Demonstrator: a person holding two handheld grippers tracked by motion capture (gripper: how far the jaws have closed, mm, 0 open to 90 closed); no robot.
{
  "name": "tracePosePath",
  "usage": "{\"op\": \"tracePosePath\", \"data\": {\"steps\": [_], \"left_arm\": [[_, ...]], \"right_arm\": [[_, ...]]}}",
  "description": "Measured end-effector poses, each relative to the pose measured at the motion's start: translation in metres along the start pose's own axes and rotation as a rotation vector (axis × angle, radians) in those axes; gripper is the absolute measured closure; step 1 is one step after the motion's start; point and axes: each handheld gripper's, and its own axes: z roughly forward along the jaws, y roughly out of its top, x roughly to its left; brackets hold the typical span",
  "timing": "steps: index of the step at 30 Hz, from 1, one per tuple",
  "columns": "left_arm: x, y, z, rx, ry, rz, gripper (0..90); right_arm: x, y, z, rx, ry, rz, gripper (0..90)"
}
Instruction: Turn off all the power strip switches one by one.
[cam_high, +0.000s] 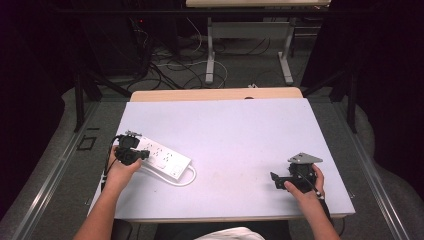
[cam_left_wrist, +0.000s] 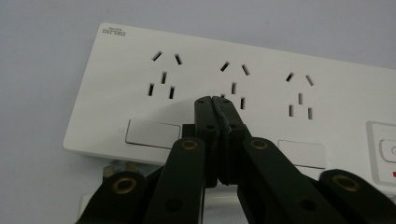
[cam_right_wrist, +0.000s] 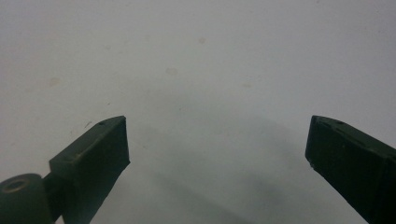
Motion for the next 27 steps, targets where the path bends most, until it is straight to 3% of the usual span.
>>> {"op": "tracePosePath", "data": {"steps": [9, 13, 27], "left_arm": [[0.0032, -0.0020, 0.0012, 0.024, -0.017, 0.011, 90.0], [0.0031, -0.0022, 0.0011, 0.027, -0.020, -0.008, 89.9], [0.0048, -0.0021, 0.0015, 0.024, -0.026, 0.004, 89.9]], "right_arm": [[-0.0013, -0.0001, 0.0000, -0.003, 0.004, -0.006, 5.6], [-0.0013, -0.0001, -0.0002, -0.005, 0.000, -0.010, 5.7], [-0.0004, -0.0001, -0.0001, -0.001, 0.001, -0.001, 5.7]]}}
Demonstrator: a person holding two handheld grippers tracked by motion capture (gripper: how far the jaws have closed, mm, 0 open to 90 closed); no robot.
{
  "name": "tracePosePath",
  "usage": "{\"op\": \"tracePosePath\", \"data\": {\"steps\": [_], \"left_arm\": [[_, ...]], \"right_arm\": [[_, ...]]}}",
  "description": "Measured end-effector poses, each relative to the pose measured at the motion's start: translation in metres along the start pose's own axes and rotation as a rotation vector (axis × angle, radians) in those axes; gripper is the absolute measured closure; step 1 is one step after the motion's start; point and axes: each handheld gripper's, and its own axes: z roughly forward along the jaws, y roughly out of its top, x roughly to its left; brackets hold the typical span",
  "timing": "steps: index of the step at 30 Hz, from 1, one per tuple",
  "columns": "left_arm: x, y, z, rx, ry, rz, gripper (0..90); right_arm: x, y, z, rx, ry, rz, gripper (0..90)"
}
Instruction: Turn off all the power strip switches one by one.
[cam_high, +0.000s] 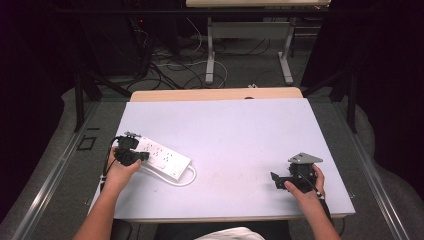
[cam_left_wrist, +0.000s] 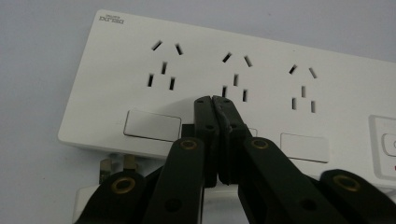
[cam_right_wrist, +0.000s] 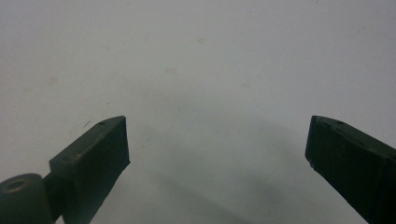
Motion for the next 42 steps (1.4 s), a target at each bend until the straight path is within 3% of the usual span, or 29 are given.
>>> {"op": "tracePosePath", "data": {"steps": [4, 5, 10, 13, 24, 35, 42], "left_arm": [[-0.0001, -0.0004, 0.0007, -0.004, 0.000, -0.010, 89.9], [-0.0006, -0.0005, 0.0022, 0.009, 0.018, 0.001, 90.0], [-0.0018, -0.0006, 0.0025, 0.006, 0.027, 0.011, 90.0], [-0.0014, -0.0012, 0.0024, 0.003, 0.019, -0.009, 90.0], [0.0012, -0.0015, 0.0021, 0.000, 0.004, -0.005, 90.0], [0.0001, 0.0008, 0.0023, 0.010, 0.011, 0.003, 90.0], [0.0000, 0.0027, -0.0018, -0.009, 0.024, -0.001, 90.0]], "right_arm": [[0.0001, 0.0001, 0.0001, 0.000, 0.001, 0.000, 5.7], [0.0002, 0.0001, 0.0000, 0.000, 0.001, 0.000, 5.7], [0.0003, 0.0002, 0.0001, -0.001, 0.002, -0.002, 5.7], [0.0002, 0.0001, 0.0000, -0.001, 0.001, -0.002, 5.7], [0.0001, 0.0001, 0.0001, 0.001, 0.002, -0.001, 5.7], [-0.0001, 0.0001, 0.0001, 0.002, 0.000, -0.003, 5.8], [-0.0004, 0.0001, 0.0007, 0.000, 0.000, -0.009, 5.8]]}}
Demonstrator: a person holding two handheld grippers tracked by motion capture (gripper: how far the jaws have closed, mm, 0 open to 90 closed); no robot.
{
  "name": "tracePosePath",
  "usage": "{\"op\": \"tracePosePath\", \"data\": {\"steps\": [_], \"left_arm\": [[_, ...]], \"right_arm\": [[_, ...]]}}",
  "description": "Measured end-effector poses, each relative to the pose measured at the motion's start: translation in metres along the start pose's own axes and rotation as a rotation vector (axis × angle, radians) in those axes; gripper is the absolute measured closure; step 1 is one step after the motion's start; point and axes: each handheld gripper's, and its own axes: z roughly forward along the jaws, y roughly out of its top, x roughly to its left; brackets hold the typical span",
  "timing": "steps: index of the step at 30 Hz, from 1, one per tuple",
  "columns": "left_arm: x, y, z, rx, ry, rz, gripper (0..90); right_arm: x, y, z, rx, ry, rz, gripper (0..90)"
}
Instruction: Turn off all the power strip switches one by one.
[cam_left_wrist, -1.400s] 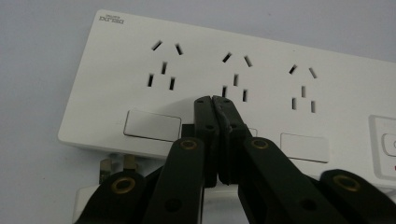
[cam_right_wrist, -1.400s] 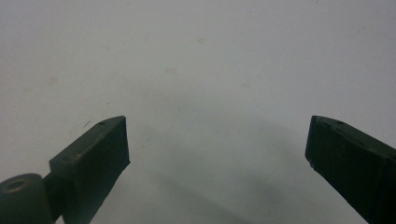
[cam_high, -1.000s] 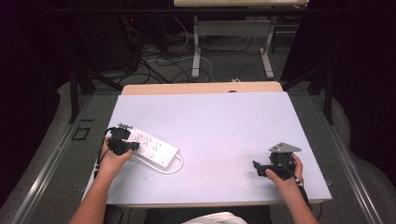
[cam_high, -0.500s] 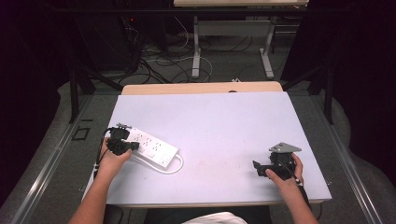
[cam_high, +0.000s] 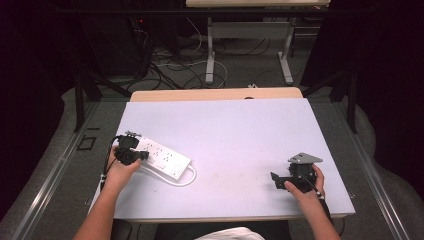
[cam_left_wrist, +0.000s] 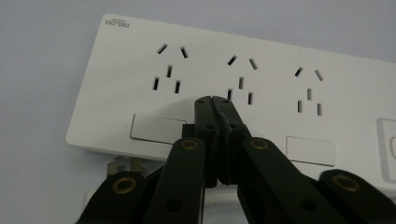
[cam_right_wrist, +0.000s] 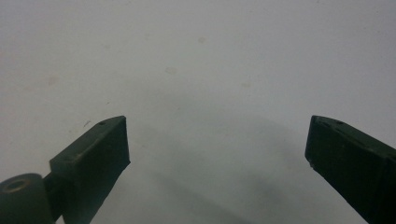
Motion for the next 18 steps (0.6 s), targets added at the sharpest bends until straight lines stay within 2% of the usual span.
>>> {"op": "tracePosePath", "data": {"steps": [3, 4, 5, 7, 15, 18], "left_arm": [[-0.001, 0.001, -0.003, -0.025, 0.006, -0.010, 90.0], [0.000, 0.001, -0.005, -0.027, 0.005, -0.002, 90.0], [-0.001, 0.001, -0.005, -0.038, 0.005, -0.013, 90.0], [0.000, 0.002, -0.008, -0.036, 0.005, -0.006, 90.0], [0.007, 0.003, -0.014, -0.079, 0.019, -0.028, 90.0], [0.010, 0.003, -0.017, -0.078, 0.019, -0.035, 90.0]], "right_arm": [[0.000, 0.000, 0.000, 0.001, -0.003, 0.001, 5.8], [0.000, 0.000, 0.000, -0.001, 0.001, 0.001, 5.8], [0.000, 0.000, 0.000, -0.001, 0.001, 0.001, 5.8], [0.000, 0.000, 0.000, -0.001, -0.001, -0.001, 5.8], [0.000, 0.000, 0.000, 0.000, -0.002, -0.001, 5.8], [0.001, 0.000, 0.000, 0.001, 0.000, 0.001, 5.8]]}}
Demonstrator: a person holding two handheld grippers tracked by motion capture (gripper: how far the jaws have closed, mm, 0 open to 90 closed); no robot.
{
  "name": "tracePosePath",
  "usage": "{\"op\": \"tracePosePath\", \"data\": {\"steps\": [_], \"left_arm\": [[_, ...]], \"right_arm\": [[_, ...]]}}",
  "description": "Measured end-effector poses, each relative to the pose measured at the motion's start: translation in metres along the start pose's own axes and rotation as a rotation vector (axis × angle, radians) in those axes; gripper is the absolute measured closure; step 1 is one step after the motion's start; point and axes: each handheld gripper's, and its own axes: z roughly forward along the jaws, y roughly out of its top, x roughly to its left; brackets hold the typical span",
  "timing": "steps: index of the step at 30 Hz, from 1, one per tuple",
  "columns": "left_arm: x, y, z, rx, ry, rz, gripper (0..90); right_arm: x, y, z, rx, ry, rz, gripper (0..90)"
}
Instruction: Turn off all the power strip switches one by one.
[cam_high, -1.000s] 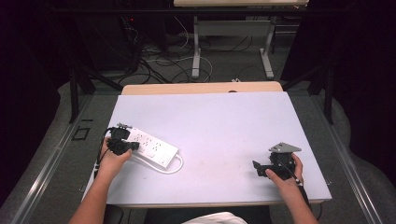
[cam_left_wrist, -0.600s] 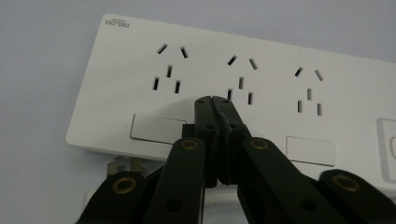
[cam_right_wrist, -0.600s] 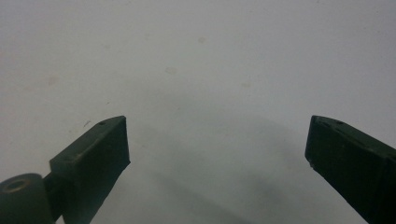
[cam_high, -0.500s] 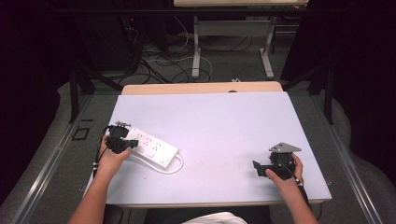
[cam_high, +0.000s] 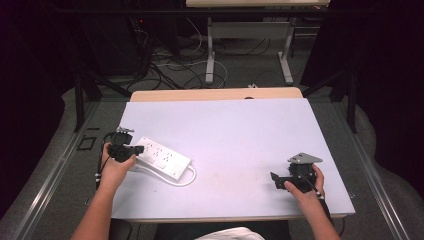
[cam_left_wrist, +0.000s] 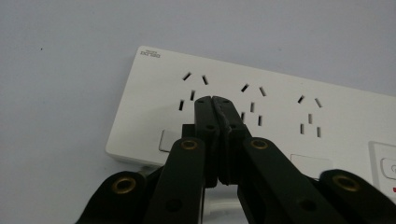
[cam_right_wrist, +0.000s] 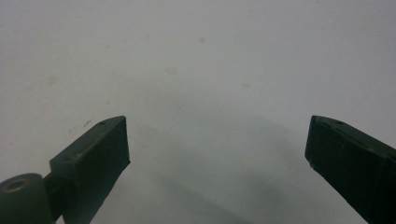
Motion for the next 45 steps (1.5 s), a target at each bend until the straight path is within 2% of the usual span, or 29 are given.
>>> {"op": "tracePosePath", "data": {"steps": [3, 11, 15, 21, 25, 27, 28, 31, 32, 37, 41, 45], "left_arm": [[0.002, 0.000, 0.000, -0.016, 0.010, -0.002, 90.0], [0.009, 0.000, 0.002, -0.021, 0.034, -0.024, 90.0], [0.014, -0.001, 0.006, -0.007, 0.042, -0.039, 90.0], [0.020, -0.002, 0.010, 0.020, 0.038, -0.038, 90.0], [0.020, -0.003, 0.013, 0.011, 0.040, -0.046, 90.0], [0.021, -0.003, 0.013, 0.034, 0.034, -0.039, 90.0], [0.020, -0.004, 0.015, 0.020, 0.039, -0.043, 90.0], [0.021, -0.004, 0.015, 0.038, 0.035, -0.038, 90.0], [0.021, -0.004, 0.016, 0.027, 0.039, -0.039, 90.0], [0.022, -0.005, 0.018, 0.028, 0.036, -0.049, 90.0], [0.021, -0.005, 0.018, 0.044, 0.017, -0.039, 90.0], [0.018, -0.004, 0.018, 0.051, 0.021, -0.035, 90.0]], "right_arm": [[0.000, 0.000, 0.000, -0.001, 0.001, -0.002, 5.8], [0.001, 0.000, 0.000, 0.002, 0.001, 0.004, 5.8], [0.001, 0.000, 0.000, 0.005, 0.003, 0.005, 5.8], [0.001, 0.000, 0.000, 0.007, 0.003, 0.005, 5.8], [0.001, 0.000, 0.000, 0.006, 0.003, 0.004, 5.8], [0.001, 0.000, 0.000, 0.005, 0.003, 0.003, 5.8], [0.001, 0.000, 0.000, 0.005, 0.003, 0.004, 5.9], [0.001, 0.000, 0.000, 0.005, 0.000, 0.001, 5.9], [0.001, 0.000, 0.000, 0.006, 0.000, 0.001, 5.9], [0.001, 0.000, 0.000, 0.005, 0.003, 0.002, 5.9], [0.001, 0.000, 0.000, 0.005, 0.003, 0.003, 5.9], [0.001, 0.000, 0.000, 0.004, 0.000, 0.001, 5.9]]}}
